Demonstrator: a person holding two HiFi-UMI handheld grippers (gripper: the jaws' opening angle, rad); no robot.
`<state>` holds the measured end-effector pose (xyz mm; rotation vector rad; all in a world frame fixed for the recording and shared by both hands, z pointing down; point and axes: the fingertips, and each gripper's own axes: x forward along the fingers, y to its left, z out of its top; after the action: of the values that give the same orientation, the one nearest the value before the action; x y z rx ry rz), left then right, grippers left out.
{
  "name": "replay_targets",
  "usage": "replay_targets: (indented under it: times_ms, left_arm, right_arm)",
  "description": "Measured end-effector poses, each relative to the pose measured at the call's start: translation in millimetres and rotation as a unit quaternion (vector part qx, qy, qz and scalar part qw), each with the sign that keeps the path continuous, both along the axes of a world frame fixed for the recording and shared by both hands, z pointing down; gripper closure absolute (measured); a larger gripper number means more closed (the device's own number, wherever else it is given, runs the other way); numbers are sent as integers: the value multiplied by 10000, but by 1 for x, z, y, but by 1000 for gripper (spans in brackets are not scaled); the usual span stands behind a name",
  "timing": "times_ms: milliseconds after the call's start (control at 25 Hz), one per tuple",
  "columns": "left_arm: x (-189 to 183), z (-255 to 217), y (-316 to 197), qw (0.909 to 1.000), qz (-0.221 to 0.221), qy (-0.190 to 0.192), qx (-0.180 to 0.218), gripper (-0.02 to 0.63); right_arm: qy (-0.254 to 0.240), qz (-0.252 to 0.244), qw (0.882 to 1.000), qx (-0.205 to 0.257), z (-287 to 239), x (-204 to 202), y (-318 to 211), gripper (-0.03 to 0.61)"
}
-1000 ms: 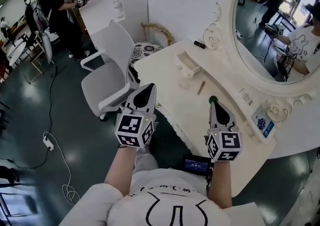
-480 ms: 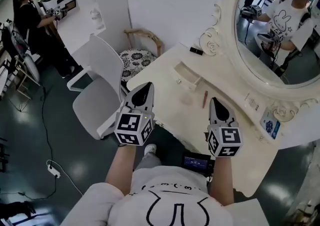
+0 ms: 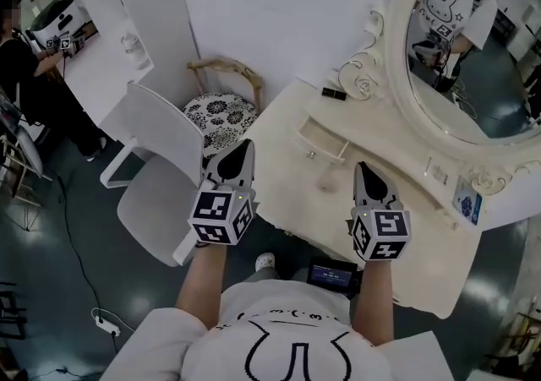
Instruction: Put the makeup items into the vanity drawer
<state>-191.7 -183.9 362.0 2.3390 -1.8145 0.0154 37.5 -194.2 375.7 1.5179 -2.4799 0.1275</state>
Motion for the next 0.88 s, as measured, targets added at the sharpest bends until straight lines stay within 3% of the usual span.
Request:
replay_targets:
  times_ms: [520, 720, 760, 840, 880]
  left_arm:
    - [-6, 44, -30, 9984, 368, 158, -393, 598]
    - [-6, 60, -39, 9982, 320, 152, -481, 598]
    - [-5, 64, -40, 9980, 322, 152, -514, 598]
    - [-2, 71, -41, 9977, 329, 144, -579, 598]
    - [-2, 75, -41, 9975, 329, 127, -612, 598]
  right_arm:
    - [27, 226, 9972, -714, 52, -7, -17, 560]
    - [-126, 182, 9946, -1017, 80, -8, -24, 428]
    - [-187, 142, 9934, -1122, 87, -9, -24, 388]
    - [-297, 48, 9900, -1378, 101, -11, -23, 250]
    - [-309, 15, 9882, -1497, 109, -12, -22, 242]
